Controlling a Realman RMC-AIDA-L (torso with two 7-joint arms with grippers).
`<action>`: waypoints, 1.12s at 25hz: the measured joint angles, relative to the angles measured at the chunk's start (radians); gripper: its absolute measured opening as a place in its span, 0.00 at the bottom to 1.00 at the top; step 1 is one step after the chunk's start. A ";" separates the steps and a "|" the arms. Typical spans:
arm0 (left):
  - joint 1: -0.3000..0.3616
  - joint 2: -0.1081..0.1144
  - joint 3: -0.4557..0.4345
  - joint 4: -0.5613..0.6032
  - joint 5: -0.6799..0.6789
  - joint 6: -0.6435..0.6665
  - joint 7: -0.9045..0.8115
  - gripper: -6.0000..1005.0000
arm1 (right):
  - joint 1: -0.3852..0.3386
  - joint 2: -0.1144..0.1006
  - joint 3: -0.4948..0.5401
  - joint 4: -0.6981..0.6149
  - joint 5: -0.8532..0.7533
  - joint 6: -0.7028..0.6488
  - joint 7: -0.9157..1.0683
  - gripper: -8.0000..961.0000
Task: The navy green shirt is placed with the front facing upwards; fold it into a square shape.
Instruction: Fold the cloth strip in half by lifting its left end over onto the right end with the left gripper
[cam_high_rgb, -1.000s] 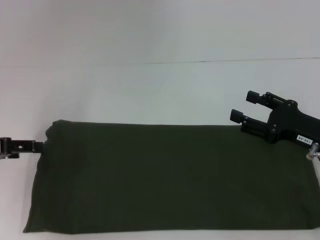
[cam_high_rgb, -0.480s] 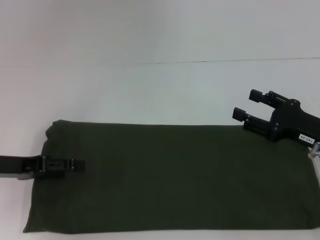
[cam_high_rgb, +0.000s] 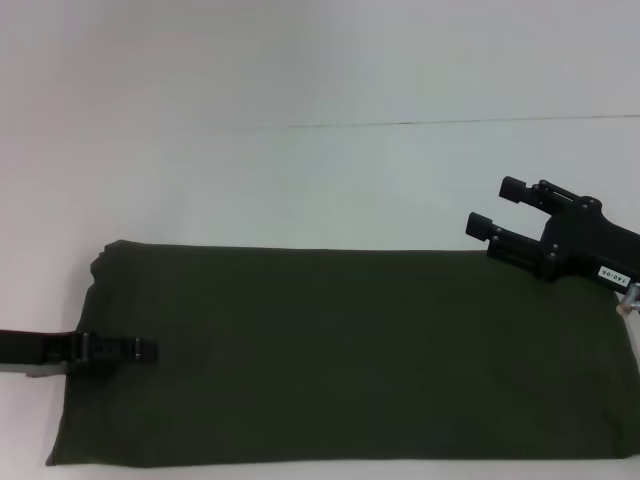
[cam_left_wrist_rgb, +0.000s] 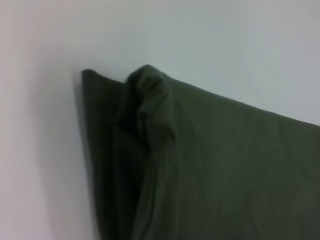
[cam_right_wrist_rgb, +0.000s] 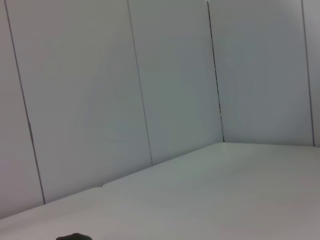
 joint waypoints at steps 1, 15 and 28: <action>0.000 0.000 0.000 0.000 0.000 0.000 0.000 0.86 | 0.000 0.000 0.000 0.001 0.000 0.000 0.000 0.83; 0.004 0.003 -0.005 0.039 0.009 -0.070 0.002 0.86 | -0.003 0.000 0.000 0.006 0.000 0.000 0.000 0.83; 0.016 0.007 -0.006 0.124 0.059 -0.037 -0.037 0.86 | -0.003 0.000 0.000 0.005 0.000 0.003 0.000 0.83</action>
